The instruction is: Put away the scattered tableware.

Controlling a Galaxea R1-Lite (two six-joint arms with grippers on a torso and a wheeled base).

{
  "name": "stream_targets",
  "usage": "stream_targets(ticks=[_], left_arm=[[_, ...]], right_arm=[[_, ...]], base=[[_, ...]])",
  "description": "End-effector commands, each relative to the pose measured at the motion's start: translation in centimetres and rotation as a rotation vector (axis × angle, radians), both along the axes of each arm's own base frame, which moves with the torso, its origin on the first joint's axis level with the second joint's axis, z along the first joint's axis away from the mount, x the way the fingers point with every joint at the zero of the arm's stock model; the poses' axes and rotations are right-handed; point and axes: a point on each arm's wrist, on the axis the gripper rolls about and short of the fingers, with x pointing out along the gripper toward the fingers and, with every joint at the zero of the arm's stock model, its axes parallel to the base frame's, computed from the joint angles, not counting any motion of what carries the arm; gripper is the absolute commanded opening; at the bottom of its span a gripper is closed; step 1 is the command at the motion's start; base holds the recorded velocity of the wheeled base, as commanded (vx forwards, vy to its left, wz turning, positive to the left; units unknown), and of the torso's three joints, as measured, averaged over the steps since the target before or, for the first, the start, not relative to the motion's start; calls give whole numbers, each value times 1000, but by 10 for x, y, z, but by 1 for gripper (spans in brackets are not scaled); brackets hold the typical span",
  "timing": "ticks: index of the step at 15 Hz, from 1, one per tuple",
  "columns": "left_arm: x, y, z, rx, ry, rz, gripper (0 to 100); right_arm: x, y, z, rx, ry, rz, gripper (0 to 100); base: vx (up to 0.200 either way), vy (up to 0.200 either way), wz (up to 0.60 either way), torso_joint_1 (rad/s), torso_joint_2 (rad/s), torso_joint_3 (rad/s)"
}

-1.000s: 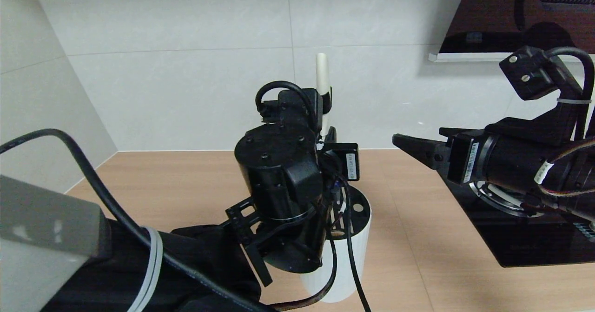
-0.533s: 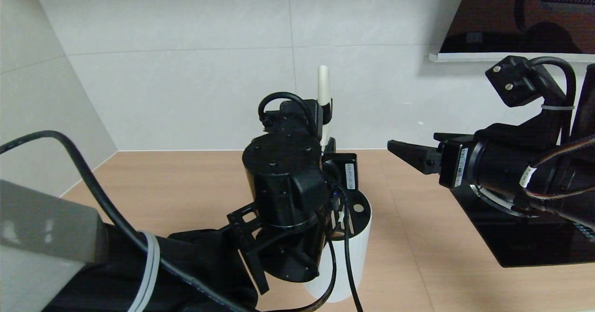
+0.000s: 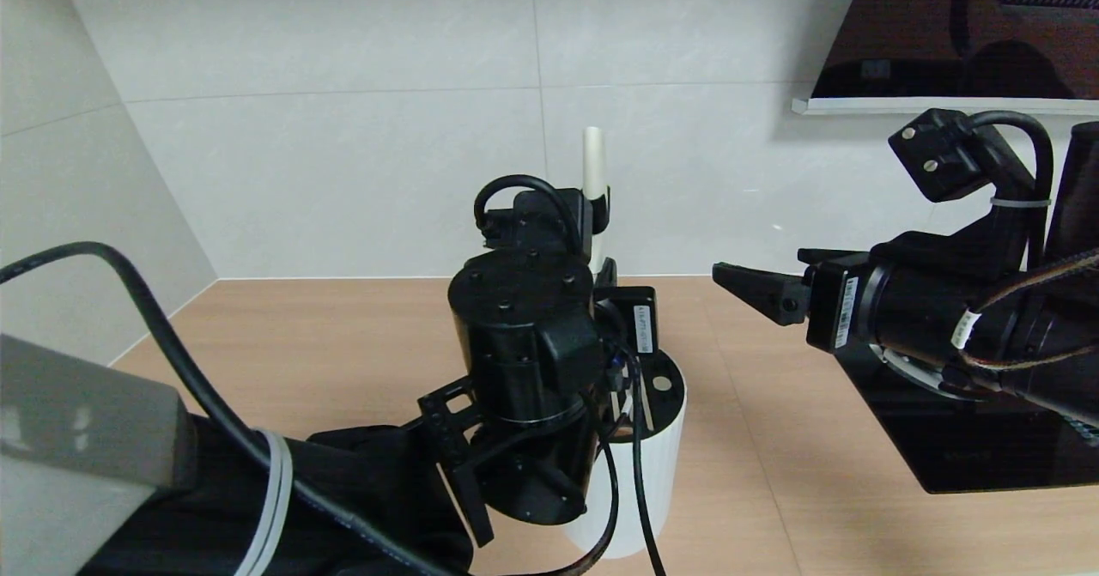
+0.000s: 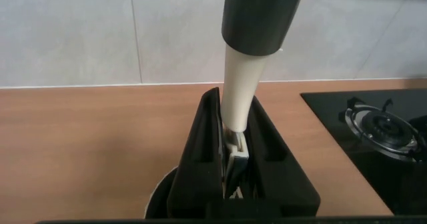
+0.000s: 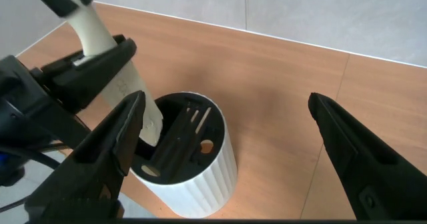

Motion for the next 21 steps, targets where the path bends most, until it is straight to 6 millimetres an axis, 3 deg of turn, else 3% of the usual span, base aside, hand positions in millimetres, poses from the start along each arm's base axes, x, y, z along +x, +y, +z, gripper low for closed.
stream_targets(ticks=[1,11,15,21], left_arm=[[2,-2,-6,8,9,1,0],[8,-12,-36,-16,76,29,0],[2,-15,-61,15,127,16,0],[-8,-11,-73,47,149,11,0]], right_arm=[[0,0,0,0,0,0,100],[0,0,0,1,-1,0,100],[0,0,0,1,-1,0,100],[0,0,0,0,0,0,100]], base=[[0,0,0,0,0,0],[0,0,0,0,0,0],[0,0,0,0,0,0],[0,0,0,0,0,0]])
